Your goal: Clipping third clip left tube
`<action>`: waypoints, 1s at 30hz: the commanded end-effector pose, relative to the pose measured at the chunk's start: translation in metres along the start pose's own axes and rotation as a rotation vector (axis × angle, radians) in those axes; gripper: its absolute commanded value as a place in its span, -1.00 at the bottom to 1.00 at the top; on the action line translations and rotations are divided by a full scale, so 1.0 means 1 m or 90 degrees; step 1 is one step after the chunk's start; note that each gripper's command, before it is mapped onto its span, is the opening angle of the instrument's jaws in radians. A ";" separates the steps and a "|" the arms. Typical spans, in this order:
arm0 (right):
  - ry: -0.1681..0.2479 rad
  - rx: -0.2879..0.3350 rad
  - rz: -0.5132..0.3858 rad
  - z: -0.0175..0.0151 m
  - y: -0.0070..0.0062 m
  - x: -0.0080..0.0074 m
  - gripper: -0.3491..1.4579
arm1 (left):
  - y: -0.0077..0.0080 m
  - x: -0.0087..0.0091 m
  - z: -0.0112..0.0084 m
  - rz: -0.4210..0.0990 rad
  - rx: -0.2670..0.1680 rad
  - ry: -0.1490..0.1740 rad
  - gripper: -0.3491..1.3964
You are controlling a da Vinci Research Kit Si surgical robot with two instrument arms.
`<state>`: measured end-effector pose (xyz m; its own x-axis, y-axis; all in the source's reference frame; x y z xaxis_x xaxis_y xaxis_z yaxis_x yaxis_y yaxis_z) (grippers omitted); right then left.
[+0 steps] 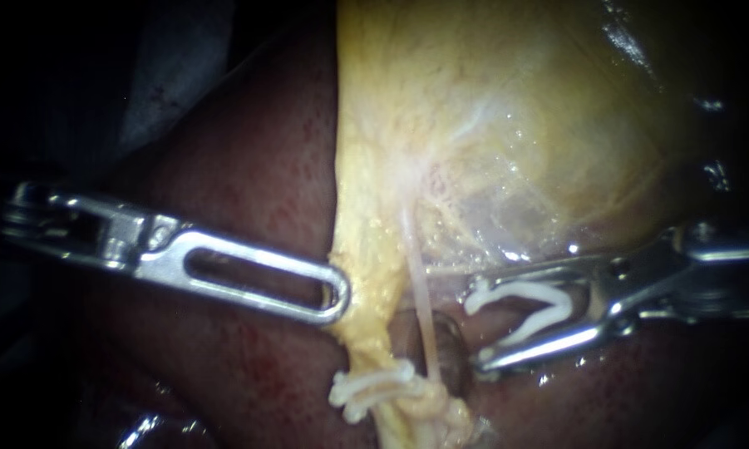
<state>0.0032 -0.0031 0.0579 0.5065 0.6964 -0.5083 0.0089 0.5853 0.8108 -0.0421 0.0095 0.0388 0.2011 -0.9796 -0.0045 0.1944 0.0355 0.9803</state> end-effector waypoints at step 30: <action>-0.025 0.025 0.000 0.0081 0.0018 0.0008 -0.04 | -0.0006 0.0001 0.0004 -0.001 -0.001 -0.002 -1.00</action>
<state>0.0108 -0.0049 0.0613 0.5405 0.6791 -0.4968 0.0429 0.5674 0.8223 -0.0426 0.0093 0.0383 0.1978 -0.9802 -0.0057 0.1960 0.0339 0.9800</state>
